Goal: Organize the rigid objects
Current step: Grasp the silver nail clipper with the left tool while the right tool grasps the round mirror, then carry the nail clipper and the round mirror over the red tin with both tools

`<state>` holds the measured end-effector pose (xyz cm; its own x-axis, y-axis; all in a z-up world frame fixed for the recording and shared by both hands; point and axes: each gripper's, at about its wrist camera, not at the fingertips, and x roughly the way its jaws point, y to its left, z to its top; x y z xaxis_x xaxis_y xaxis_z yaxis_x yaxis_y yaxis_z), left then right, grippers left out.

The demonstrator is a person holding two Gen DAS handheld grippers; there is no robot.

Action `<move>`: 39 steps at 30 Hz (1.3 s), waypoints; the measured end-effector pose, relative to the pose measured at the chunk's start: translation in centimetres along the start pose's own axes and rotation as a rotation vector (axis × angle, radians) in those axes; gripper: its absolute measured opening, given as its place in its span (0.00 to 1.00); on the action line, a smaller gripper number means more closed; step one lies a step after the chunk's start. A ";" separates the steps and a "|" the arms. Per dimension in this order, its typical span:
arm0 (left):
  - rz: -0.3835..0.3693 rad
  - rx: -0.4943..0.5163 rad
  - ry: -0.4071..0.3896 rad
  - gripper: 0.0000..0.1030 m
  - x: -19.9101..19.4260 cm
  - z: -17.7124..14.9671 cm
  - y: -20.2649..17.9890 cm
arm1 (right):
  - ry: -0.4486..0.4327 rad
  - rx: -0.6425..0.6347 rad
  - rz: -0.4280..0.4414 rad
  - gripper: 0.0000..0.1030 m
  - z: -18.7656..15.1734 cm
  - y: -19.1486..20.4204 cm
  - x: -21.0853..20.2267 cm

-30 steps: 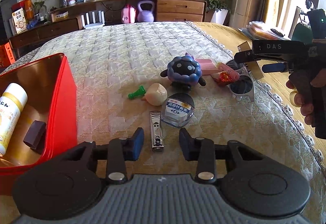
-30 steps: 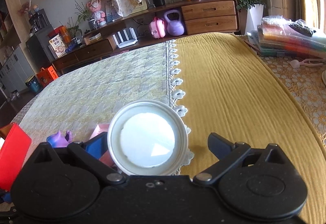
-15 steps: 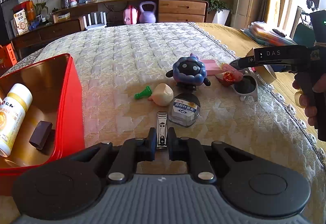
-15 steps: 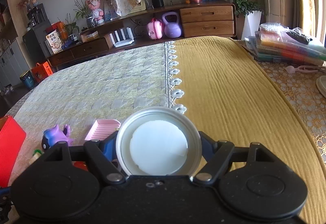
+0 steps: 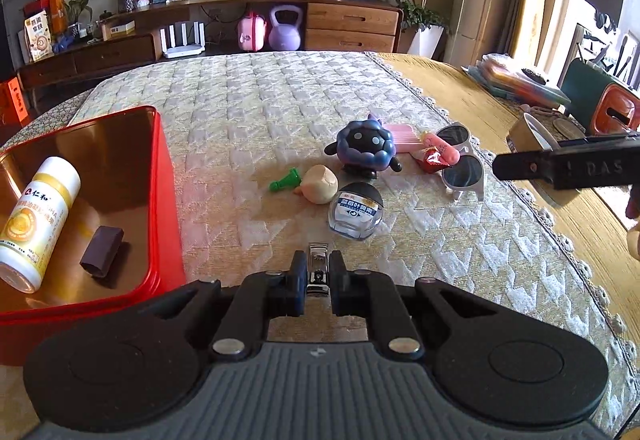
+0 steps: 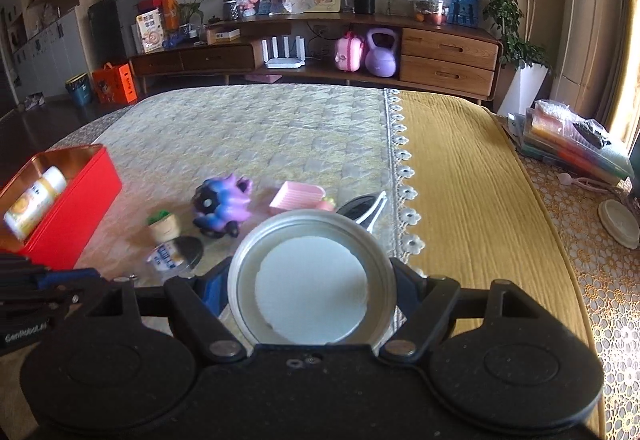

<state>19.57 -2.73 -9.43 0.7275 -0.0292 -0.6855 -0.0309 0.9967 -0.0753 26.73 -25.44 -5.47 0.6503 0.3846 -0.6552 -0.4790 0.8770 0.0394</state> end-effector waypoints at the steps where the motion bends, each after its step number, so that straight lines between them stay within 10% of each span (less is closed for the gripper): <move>1: -0.004 -0.012 0.005 0.11 -0.3 0.0 0.3 | 0.008 -0.012 0.007 0.76 -0.1 0.6 -0.4; 23: -0.049 -0.106 -0.095 0.04 -9.5 1.2 6.0 | 0.014 -0.208 0.086 0.75 0.3 11.7 -6.5; 39: -0.156 0.104 0.060 0.17 -4.6 -2.1 2.5 | 0.059 -0.147 0.077 0.76 -2.5 9.6 -6.4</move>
<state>14.68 -0.31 -8.02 0.6757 -0.1856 -0.7134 0.1527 0.9820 -0.1108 16.46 -20.20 -2.77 0.5749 0.4279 -0.6975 -0.6101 0.7921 -0.0169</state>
